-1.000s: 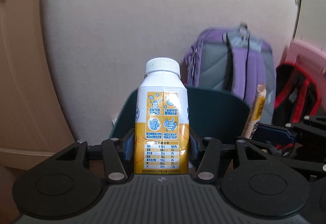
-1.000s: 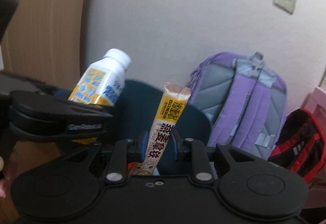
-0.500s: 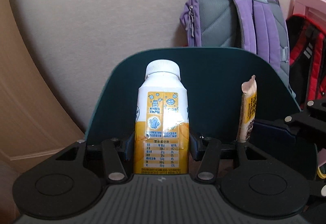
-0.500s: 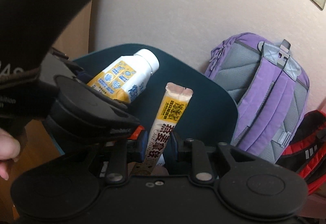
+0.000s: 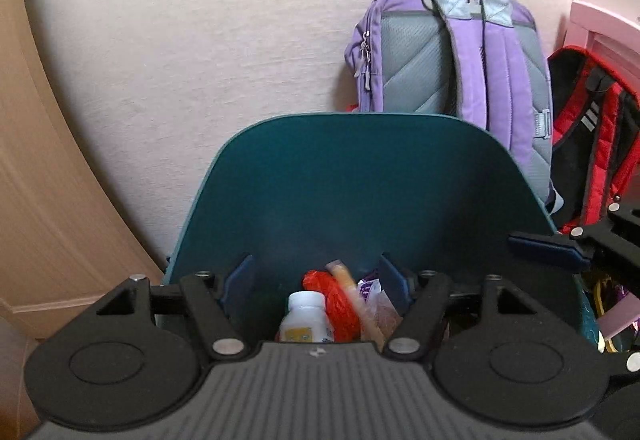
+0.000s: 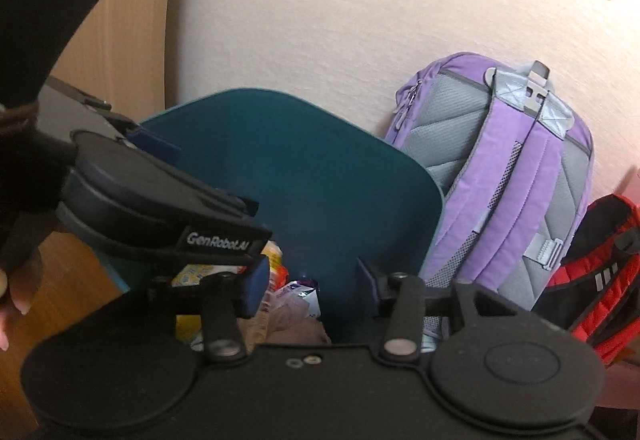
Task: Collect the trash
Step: 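Open both tools to drop the bottle and snack wrapper into the wastebasket, then lower both tools from the wastebasket toward the orange mesh and white tissue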
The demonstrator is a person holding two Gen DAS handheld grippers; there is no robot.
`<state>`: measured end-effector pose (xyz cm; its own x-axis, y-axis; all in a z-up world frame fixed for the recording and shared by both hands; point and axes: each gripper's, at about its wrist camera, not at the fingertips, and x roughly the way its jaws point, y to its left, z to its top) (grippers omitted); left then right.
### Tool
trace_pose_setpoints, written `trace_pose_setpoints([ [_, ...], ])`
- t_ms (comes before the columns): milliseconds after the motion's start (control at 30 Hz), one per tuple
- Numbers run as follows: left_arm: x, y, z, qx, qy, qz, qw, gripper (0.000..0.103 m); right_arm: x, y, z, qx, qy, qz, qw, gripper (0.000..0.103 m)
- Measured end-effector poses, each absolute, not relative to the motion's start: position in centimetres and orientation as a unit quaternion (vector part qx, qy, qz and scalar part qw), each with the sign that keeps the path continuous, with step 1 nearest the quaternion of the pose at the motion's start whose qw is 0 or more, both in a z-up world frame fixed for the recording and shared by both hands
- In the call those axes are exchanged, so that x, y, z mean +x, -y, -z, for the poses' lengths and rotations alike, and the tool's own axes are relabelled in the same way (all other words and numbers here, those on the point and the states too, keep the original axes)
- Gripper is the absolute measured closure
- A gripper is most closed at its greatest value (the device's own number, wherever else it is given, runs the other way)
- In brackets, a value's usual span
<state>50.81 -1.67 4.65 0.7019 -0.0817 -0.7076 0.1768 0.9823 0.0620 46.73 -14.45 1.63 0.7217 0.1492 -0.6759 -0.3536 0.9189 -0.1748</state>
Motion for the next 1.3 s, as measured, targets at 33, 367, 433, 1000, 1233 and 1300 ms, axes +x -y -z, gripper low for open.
trace_pose_setpoints([
  [33,50.5,1.6,-4.9,0.064,-0.378,0.07,0.921,0.033,46.5,14.5,-1.9,-0.146,-0.345,-0.138,0.917,0.055],
  [367,44.7,0.5,-9.7,0.052,-0.342,0.075,0.935,0.027,40.8,15.1,-6.4,-0.144,-0.316,-0.143,0.927,0.047],
  [433,43.2,0.3,-10.5,0.051,-0.335,0.075,0.938,0.027,39.4,15.1,-7.3,-0.144,-0.31,-0.145,0.928,0.045],
  [1000,30.9,-2.6,-13.0,0.027,-0.323,0.093,0.942,0.02,28.3,13.9,-9.9,-0.138,-0.296,-0.169,0.93,0.027],
  [1233,27.4,-4.5,-10.6,0.009,-0.345,0.097,0.934,0.019,24.8,14.1,-7.7,-0.122,-0.309,-0.184,0.925,0.014],
  [1300,26.5,-5.2,-9.5,0.006,-0.353,0.097,0.931,0.019,24.2,14.3,-6.4,-0.114,-0.32,-0.186,0.922,0.011],
])
